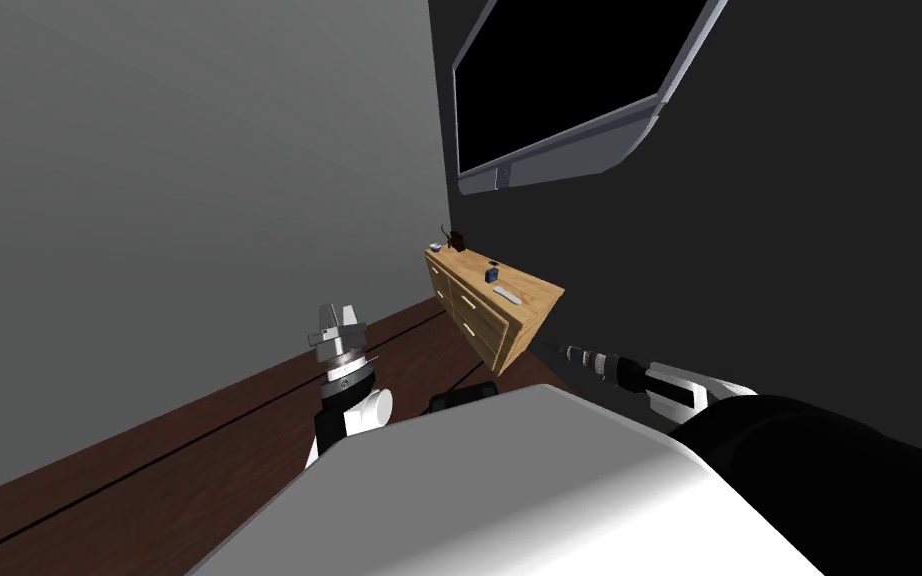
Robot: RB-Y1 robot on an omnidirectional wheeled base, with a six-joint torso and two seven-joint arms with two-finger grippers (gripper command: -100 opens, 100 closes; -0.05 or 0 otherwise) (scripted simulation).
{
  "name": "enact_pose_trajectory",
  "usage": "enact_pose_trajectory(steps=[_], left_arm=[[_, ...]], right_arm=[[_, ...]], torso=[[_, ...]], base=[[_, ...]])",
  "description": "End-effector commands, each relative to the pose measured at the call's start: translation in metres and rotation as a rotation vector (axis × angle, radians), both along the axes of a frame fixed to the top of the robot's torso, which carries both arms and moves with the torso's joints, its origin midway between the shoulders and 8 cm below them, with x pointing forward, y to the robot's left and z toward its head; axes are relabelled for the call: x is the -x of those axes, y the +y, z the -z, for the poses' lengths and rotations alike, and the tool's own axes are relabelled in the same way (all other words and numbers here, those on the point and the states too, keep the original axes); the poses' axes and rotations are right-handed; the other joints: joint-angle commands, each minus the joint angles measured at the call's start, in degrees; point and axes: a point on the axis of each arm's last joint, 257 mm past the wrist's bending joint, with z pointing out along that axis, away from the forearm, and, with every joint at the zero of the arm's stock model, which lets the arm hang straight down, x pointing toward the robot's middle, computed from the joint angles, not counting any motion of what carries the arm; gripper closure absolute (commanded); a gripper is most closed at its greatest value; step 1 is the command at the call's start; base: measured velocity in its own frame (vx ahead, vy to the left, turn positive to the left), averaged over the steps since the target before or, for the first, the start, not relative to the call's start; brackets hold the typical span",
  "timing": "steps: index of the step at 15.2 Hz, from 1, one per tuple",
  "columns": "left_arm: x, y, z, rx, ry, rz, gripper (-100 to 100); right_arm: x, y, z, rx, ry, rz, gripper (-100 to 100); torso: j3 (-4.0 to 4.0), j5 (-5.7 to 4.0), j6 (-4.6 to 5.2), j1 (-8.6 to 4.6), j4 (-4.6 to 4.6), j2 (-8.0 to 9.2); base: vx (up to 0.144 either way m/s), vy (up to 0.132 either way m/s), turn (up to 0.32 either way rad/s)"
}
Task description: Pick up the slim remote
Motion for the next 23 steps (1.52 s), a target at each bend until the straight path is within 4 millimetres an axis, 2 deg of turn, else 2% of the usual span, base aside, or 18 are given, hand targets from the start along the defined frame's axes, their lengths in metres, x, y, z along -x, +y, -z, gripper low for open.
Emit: enact_pose_trajectory(steps=[1,3,4,6,7,9,10,11,12,13,14,16,17,18,19,20,21,23], left_arm=[[0.0,0.0,0.0,0.0,0.0,0.0,0],[0.0,0.0,0.0,0.0,0.0,0.0,0],[0.0,0.0,0.0,0.0,0.0,0.0,0],[0.0,0.0,0.0,0.0,0.0,0.0,0],[0.0,0.0,0.0,0.0,0.0,0.0,0],[0.0,0.0,0.0,0.0,0.0,0.0,0],[0.0,0.0,0.0,0.0,0.0,0.0,0],[0.0,0.0,0.0,0.0,0.0,0.0,0],[0.0,0.0,0.0,0.0,0.0,0.0,0],[0.0,0.0,0.0,0.0,0.0,0.0,0],[0.0,0.0,0.0,0.0,0.0,0.0,0],[0.0,0.0,0.0,0.0,0.0,0.0,0],[0.0,0.0,0.0,0.0,0.0,0.0,0],[0.0,0.0,0.0,0.0,0.0,0.0,0],[0.0,0.0,0.0,0.0,0.0,0.0,0],[0.0,0.0,0.0,0.0,0.0,0.0,0],[0.0,0.0,0.0,0.0,0.0,0.0,0],[0.0,0.0,0.0,0.0,0.0,0.0,0]], right_arm=[[0.012,-0.022,0.007,0.061,0.049,-0.012,-100],[0.011,-0.026,0.003,0.081,0.055,-0.027,-100],[0.022,-0.045,0.007,0.127,0.094,-0.035,-100],[0.02,-0.049,0.004,0.144,0.098,-0.048,-100],[0.031,-0.068,0.006,0.192,0.137,-0.057,-100],[0.03,-0.071,0.003,0.206,0.14,-0.068,-100],[0.04,-0.09,0.004,0.254,0.178,-0.078,-100],[0.038,-0.092,0.001,0.266,0.18,-0.087,-100],[0.048,-0.109,0.001,0.307,0.215,-0.095,-100],[0.046,-0.113,-0.003,0.323,0.219,-0.107,-100],[0.055,-0.128,-0.004,0.361,0.252,-0.116,-100],[0.053,-0.132,-0.008,0.376,0.255,-0.126,-100],[0.06,-0.15,-0.014,0.425,0.289,-0.144,-100],[0.06,-0.15,-0.014,0.427,0.29,-0.144,-100],[0.067,-0.165,-0.019,0.467,0.321,-0.158,-100],[0.066,-0.166,-0.021,0.473,0.322,-0.163,-100],[0.072,-0.18,-0.026,0.512,0.353,-0.178,-100],[0.077,-0.193,-0.033,0.551,0.382,-0.197,-100]], torso=[[0.0,0.0,0.0,0.0,0.0,0.0],[-0.01,0.01,-0.02,0.02,0.0,-0.02],[0.0,0.0,0.0,0.0,0.0,0.01],[-0.03,0.01,-0.03,0.05,-0.01,-0.05],[-0.02,0.01,0.0,0.03,-0.01,-0.03],[-0.04,0.02,-0.02,0.07,-0.01,-0.07],[-0.03,0.01,0.0,0.05,-0.01,-0.04],[-0.04,0.02,-0.03,0.04,-0.02,-0.08],[-0.07,0.02,-0.04,0.05,-0.03,-0.13],[-0.1,0.03,-0.04,0.1,-0.04,-0.18],[-0.12,0.03,-0.03,0.13,-0.05,-0.21],[-0.15,0.05,-0.04,0.19,-0.06,-0.26],[-0.12,0.03,0.0,0.11,-0.05,-0.2],[-0.1,0.03,-0.03,0.09,-0.04,-0.17],[-0.11,0.02,-0.03,0.06,-0.04,-0.18],[-0.15,0.03,-0.06,0.11,-0.06,-0.28],[-0.2,0.03,-0.05,0.13,-0.08,-0.34],[-0.26,0.04,-0.05,0.14,-0.1,-0.44]], base=[[0.032,0.051,0.105],[0.029,0.046,0.085],[0.038,0.05,0.119],[0.042,0.055,0.093],[0.042,0.056,0.117],[0.043,0.055,0.075],[0.055,0.05,0.126],[0.067,0.054,0.152],[0.082,0.075,0.191],[0.088,0.07,0.134],[0.092,0.089,0.185],[0.078,0.062,0.091],[0.063,0.05,0.12],[0.074,0.046,0.133],[0.114,0.063,0.19],[0.125,0.069,0.174],[0.144,0.068,0.189],[0.139,0.063,0.167]])
